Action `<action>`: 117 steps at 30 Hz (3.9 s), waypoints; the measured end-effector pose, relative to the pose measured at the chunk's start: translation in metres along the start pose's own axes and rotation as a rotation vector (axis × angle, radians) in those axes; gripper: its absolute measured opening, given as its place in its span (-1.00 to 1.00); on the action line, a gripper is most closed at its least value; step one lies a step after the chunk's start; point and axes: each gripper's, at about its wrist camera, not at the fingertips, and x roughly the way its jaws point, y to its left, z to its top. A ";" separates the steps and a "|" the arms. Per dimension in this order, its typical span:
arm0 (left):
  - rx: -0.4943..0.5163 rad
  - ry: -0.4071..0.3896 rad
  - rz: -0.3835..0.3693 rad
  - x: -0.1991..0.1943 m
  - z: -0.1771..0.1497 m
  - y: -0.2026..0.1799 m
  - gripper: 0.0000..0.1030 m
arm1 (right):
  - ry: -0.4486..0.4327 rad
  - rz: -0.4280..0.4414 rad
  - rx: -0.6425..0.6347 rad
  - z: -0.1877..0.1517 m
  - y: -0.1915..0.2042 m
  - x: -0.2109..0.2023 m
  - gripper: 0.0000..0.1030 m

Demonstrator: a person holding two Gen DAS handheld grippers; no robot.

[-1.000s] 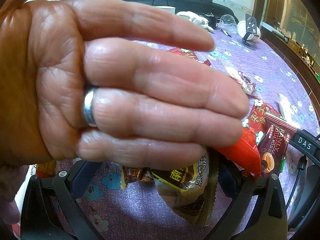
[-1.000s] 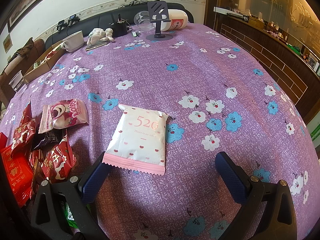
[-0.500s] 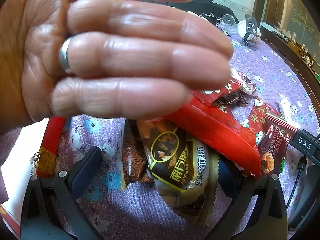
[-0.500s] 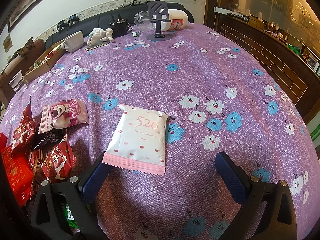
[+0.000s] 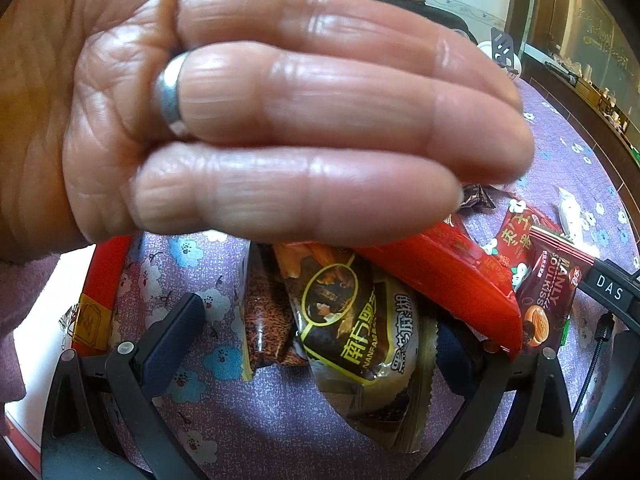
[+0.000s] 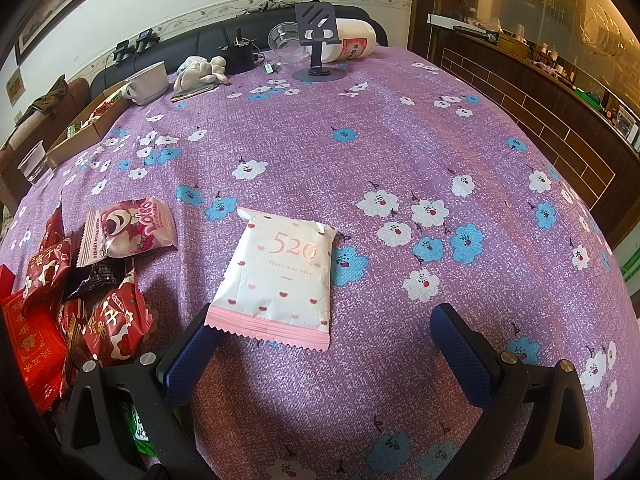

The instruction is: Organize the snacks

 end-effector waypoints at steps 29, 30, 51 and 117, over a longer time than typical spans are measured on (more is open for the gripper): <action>0.000 0.000 0.000 0.000 0.000 0.000 1.00 | 0.001 0.000 0.001 0.002 0.001 -0.001 1.00; 0.000 0.000 0.000 0.000 0.000 0.000 1.00 | 0.001 0.000 0.001 0.002 0.001 -0.001 1.00; 0.170 -0.025 0.024 -0.046 -0.031 -0.008 1.00 | 0.025 0.038 -0.054 0.003 0.006 -0.006 1.00; 0.083 -0.090 -0.042 -0.084 -0.026 0.054 1.00 | 0.199 0.826 -0.323 -0.002 0.117 -0.028 0.00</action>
